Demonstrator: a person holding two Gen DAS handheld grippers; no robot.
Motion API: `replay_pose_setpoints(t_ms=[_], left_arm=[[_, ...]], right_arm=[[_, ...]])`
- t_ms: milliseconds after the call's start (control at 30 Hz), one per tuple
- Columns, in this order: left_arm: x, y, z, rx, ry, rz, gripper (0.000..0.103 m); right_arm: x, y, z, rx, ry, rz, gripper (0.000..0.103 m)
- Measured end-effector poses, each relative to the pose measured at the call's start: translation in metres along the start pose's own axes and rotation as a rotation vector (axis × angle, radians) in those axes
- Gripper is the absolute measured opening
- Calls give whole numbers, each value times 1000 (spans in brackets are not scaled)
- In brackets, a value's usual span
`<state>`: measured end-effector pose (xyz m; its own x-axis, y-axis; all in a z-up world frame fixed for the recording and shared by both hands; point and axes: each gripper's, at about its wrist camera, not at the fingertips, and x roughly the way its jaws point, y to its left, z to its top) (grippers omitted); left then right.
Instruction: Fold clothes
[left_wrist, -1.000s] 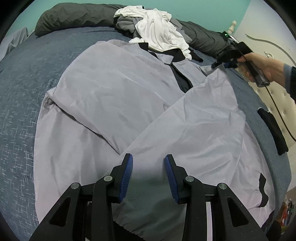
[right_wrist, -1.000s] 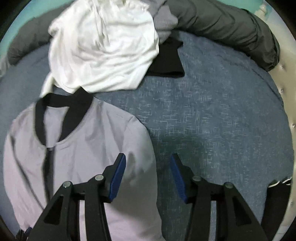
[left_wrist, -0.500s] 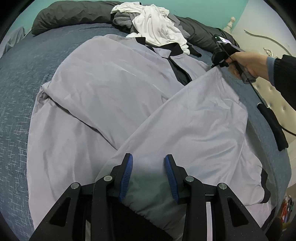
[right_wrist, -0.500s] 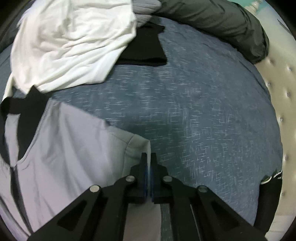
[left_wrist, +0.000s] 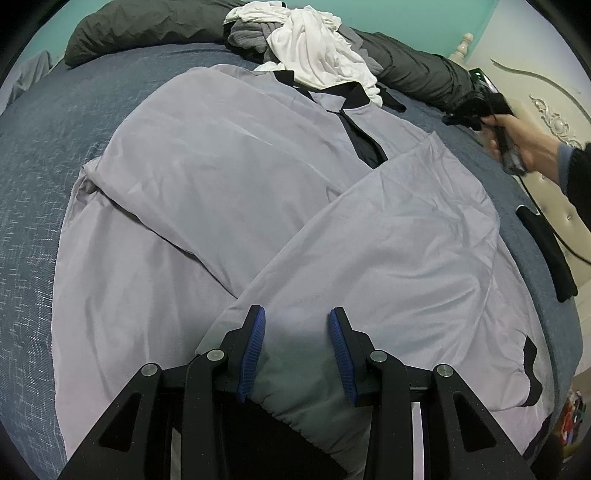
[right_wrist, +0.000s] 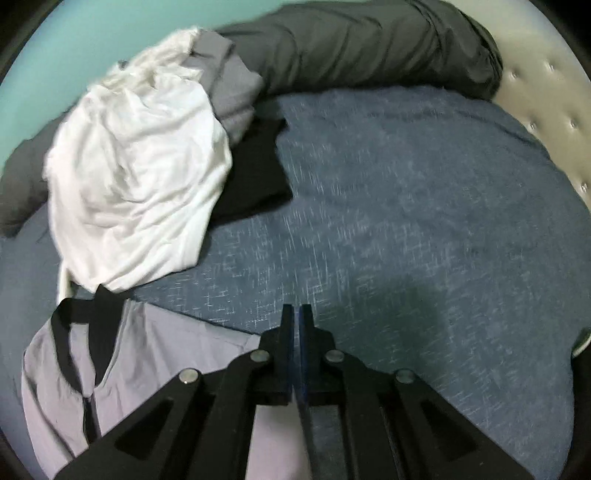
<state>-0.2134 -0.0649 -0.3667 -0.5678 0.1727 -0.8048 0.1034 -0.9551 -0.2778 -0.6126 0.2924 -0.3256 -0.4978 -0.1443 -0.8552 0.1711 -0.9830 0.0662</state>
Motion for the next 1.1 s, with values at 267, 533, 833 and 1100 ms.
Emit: replay_pose_setpoints(t_ms=[267,533,833,1100], left_arm=[[-1,0,-3,-7,1,0,40],[0,5,-2,-16,9,-14,40],[0,2,-3,-19,11,-6,40],[3,-1,-1,-18,14,1,40]], right_arm=[[12,18,-42,-130,94,90,2],[45,25,-41,-136,111,14,2],[-47,0,-101,-117,23,233,2],[-44,-1,-180,-210,145,238,2]])
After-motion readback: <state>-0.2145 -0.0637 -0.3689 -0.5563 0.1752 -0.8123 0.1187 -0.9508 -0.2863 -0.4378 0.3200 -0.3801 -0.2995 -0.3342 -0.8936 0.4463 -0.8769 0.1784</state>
